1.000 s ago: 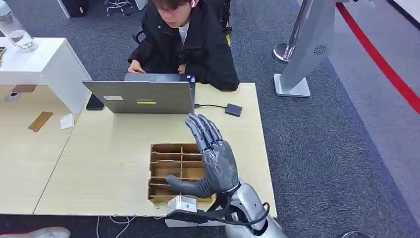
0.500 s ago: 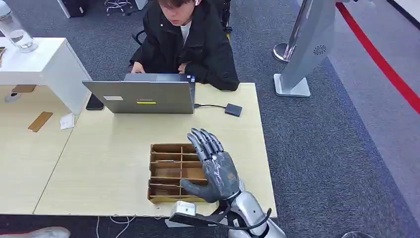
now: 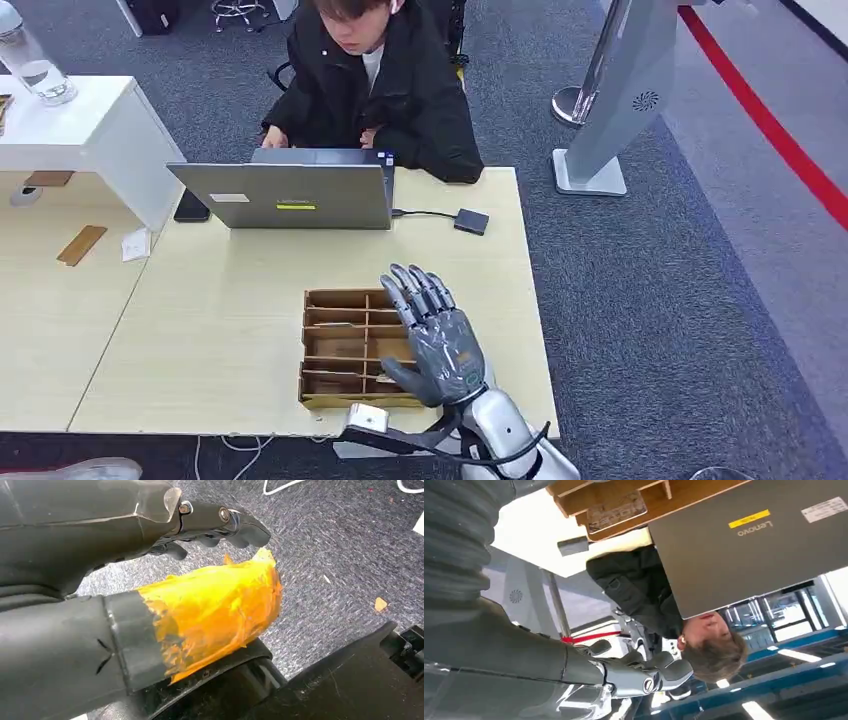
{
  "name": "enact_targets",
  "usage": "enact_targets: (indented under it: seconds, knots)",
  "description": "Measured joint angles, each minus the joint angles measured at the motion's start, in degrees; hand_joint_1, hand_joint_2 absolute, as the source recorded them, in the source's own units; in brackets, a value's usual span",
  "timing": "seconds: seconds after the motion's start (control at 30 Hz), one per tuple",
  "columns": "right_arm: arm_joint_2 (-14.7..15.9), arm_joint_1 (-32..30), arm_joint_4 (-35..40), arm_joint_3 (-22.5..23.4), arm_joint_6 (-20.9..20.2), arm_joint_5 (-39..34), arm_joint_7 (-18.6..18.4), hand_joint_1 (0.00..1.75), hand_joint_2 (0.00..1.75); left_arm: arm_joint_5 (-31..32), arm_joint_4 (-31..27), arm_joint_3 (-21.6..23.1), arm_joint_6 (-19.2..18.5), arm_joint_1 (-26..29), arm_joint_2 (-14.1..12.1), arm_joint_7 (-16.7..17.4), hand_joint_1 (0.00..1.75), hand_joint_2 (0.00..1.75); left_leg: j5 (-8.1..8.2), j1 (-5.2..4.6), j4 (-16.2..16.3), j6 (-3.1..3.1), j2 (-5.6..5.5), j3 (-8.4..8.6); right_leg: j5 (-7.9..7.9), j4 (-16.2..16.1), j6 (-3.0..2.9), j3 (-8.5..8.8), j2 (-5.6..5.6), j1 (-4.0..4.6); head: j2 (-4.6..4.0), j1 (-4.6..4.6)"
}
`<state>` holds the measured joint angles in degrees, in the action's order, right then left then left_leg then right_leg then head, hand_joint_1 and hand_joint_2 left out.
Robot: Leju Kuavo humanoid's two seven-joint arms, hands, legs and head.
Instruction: Pass the card to the sensor for recognition and then transmit it.
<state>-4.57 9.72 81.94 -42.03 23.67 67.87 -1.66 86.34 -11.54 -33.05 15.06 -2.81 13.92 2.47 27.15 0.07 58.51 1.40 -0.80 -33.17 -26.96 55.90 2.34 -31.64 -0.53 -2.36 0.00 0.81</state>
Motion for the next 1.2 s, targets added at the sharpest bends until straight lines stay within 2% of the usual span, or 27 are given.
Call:
enact_targets:
  seconds: [0.2, 0.5, 1.2]
  knots:
    - [0.0, 0.3, -0.6, 0.1, -0.4, 1.1, -0.7, 0.0, 1.75, 0.2, 0.0, 0.0, 0.0, 0.0, 0.0, 0.0, 0.0, 0.0, 0.0, 0.0, 0.0, 0.0, 0.0, 0.0, 0.0, 0.0, 0.0, 0.0, 0.0, 0.0, 0.0, 0.0]
    - [0.0, 3.2, -3.0, 0.1, -3.8, 2.8, -1.8, 0.0, 1.75, 0.8, 0.0, 0.0, -0.6, -0.1, 0.0, 0.4, 0.0, 0.0, -0.01, 0.0, 0.0, 0.0, 0.0, 0.01, 0.01, 0.0, 0.0, 0.01, 0.0, 0.0, 0.0, 0.0]
    - [0.0, 4.5, -5.1, 0.1, -4.5, 3.0, -2.0, 0.0, 1.75, 1.0, 0.0, 0.0, -0.7, -0.1, 0.0, 0.4, 0.0, 0.0, -0.01, 0.0, 0.0, 0.0, 0.0, 0.0, 0.01, 0.0, 0.0, 0.0, 0.0, 0.0, 0.0, 0.0]
